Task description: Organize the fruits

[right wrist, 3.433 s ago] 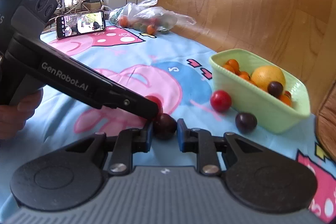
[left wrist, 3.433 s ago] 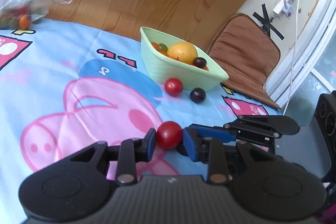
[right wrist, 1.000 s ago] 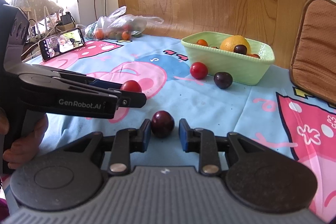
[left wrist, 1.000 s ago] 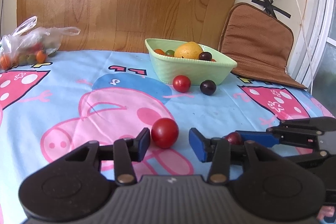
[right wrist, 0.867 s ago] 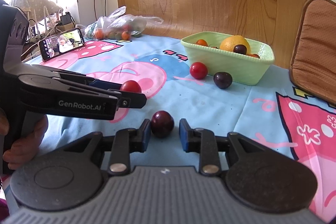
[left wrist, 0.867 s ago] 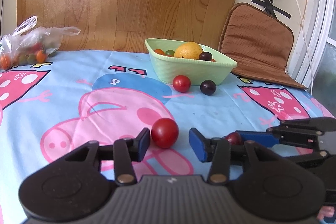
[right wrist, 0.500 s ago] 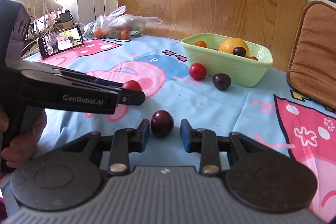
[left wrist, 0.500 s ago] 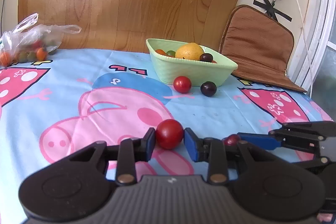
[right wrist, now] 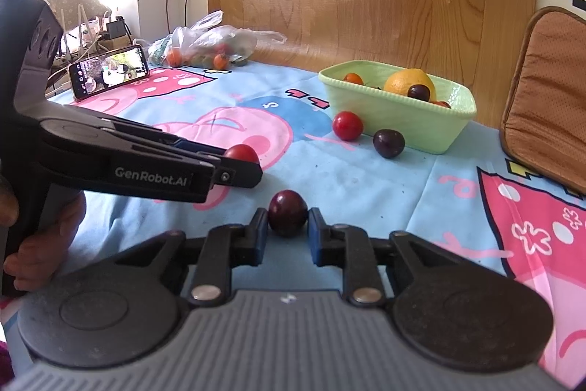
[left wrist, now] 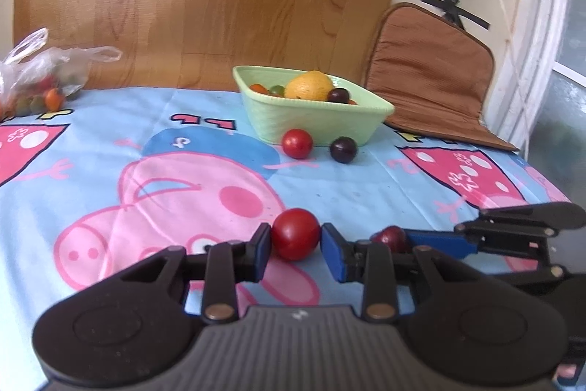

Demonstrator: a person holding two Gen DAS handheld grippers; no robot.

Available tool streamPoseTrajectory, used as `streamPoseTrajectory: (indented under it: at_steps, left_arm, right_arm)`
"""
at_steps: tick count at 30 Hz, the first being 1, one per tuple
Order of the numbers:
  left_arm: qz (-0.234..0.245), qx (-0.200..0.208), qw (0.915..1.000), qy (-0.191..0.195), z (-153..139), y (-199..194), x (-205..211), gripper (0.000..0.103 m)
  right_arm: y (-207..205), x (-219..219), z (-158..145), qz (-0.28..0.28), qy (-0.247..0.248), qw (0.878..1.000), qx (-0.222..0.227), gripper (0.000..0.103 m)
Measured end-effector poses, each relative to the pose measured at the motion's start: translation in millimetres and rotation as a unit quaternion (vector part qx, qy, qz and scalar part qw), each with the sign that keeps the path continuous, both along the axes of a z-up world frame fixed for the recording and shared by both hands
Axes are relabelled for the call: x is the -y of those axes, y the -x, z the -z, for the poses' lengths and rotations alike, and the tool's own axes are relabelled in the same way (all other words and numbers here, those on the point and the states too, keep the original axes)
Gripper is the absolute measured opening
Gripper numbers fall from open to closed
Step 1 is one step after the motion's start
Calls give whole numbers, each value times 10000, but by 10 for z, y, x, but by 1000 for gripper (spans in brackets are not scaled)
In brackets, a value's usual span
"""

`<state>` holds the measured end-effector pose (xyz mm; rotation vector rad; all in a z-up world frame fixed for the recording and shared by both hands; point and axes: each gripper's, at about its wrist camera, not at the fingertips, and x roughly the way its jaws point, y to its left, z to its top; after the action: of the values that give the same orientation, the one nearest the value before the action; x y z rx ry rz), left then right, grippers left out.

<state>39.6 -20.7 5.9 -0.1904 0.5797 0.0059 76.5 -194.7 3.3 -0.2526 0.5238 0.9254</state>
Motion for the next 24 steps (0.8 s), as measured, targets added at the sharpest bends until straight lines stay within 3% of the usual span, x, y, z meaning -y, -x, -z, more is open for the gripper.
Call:
streamPoseTrajectory:
  at_steps: [5, 10, 15, 17, 18, 21, 24]
  left_arm:
    - [512, 36, 9987, -54, 0, 22, 91, 30]
    - [593, 10, 9982, -123, 2, 18, 131, 31]
    - [415, 7, 9991, -61, -2, 11, 87, 42]
    - [294, 39, 9995, -75, -11, 16, 75, 56]
    - [271, 77, 9996, -75, -19, 21, 70, 56]
    - [277, 103, 9995, -119, -25, 27, 84, 56]
    - [277, 99, 9995, -142, -25, 30, 89, 56]
  right_arm:
    - [-26, 107, 1, 278, -113, 9995, -124, 26]
    - [-15, 115, 4, 306, -97, 9994, -147, 27]
    - [-9, 121, 1, 323, -116, 9992, -184, 27]
    - [-13, 123, 2, 329, -118, 9992, -190, 28]
    - [-11, 122, 3, 334, -113, 9992, -186, 29]
    - [-14, 122, 4, 319, -97, 9993, -188, 44]
    - [-9, 111, 6, 305, -54, 9994, -145, 45]
